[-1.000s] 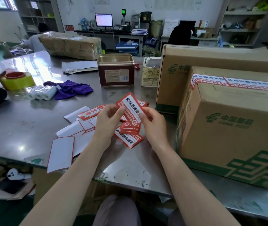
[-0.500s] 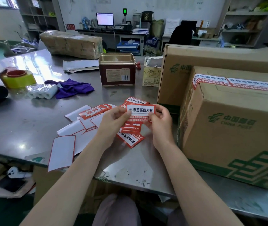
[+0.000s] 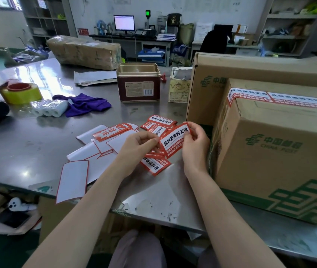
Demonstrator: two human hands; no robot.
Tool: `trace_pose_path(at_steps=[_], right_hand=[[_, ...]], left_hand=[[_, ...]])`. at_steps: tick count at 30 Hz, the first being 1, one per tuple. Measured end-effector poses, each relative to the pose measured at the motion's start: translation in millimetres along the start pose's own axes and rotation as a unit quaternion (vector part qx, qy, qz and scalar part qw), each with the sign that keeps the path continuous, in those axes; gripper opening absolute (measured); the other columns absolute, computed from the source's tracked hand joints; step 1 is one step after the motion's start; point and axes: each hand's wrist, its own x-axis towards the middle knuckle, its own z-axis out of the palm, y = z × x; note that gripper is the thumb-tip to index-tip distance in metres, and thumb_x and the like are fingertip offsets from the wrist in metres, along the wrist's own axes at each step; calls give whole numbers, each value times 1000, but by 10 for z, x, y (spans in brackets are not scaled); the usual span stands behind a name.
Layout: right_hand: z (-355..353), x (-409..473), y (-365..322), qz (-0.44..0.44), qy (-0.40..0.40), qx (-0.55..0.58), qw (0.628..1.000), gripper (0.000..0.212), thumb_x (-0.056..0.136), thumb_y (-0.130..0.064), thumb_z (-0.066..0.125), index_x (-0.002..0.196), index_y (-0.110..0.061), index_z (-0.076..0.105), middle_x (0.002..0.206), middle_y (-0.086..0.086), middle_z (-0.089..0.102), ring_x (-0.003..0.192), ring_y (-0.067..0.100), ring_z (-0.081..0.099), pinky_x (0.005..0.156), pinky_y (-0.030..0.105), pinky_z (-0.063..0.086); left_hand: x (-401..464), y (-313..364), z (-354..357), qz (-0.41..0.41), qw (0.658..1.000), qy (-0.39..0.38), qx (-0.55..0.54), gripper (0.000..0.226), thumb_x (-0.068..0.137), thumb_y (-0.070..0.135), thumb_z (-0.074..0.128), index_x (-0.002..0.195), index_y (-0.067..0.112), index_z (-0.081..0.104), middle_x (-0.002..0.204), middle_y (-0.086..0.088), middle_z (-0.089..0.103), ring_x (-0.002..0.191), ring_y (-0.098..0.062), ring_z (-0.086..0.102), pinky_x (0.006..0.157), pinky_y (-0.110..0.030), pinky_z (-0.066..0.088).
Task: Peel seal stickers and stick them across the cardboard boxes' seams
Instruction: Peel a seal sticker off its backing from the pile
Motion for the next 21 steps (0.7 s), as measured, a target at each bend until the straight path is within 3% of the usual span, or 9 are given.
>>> trace_pose_path(at_steps=[2, 6, 8, 11, 21], right_hand=[[5, -12, 7, -20, 12, -6, 1000, 20, 97, -23, 48, 115, -29, 54, 118, -4, 58, 88, 4, 64, 65, 14, 54], [43, -104, -24, -173, 0, -90, 981, 37, 93, -16, 56, 129, -22, 49, 141, -8, 34, 102, -12, 47, 72, -1, 44], [81, -152, -56, -220, -73, -170, 958, 33, 92, -19, 58, 125, -19, 55, 137, -10, 41, 106, -13, 45, 85, 3, 42], [128, -206, -34, -258, -152, -263, 917, 31, 91, -22, 59, 121, -15, 61, 129, -1, 57, 116, 7, 52, 100, 21, 41], [113, -216, -48, -247, -117, -276, 921, 22, 91, -24, 60, 110, -14, 65, 114, 2, 66, 98, 5, 58, 76, 1, 33]], left_hand=[[2, 1, 4, -3, 1000, 4, 8, 11, 92, 18, 57, 89, 16, 67, 87, -1, 73, 73, -12, 72, 68, -24, 58], [47, -31, -16, 8, 998, 60, -32, 11, 92, 17, 58, 89, 15, 69, 82, -1, 74, 69, -11, 71, 61, -21, 55], [62, -47, -31, 20, 995, 79, -64, 12, 92, 14, 58, 88, 13, 69, 76, 1, 75, 65, -9, 70, 57, -17, 52], [75, -74, -39, 45, 994, 63, -75, 12, 91, 11, 58, 88, 12, 70, 77, -2, 74, 68, -12, 69, 62, -20, 53], [67, -85, -40, 57, 997, 34, -25, 15, 90, 18, 60, 97, 10, 71, 90, -5, 74, 84, -17, 71, 79, -29, 55]])
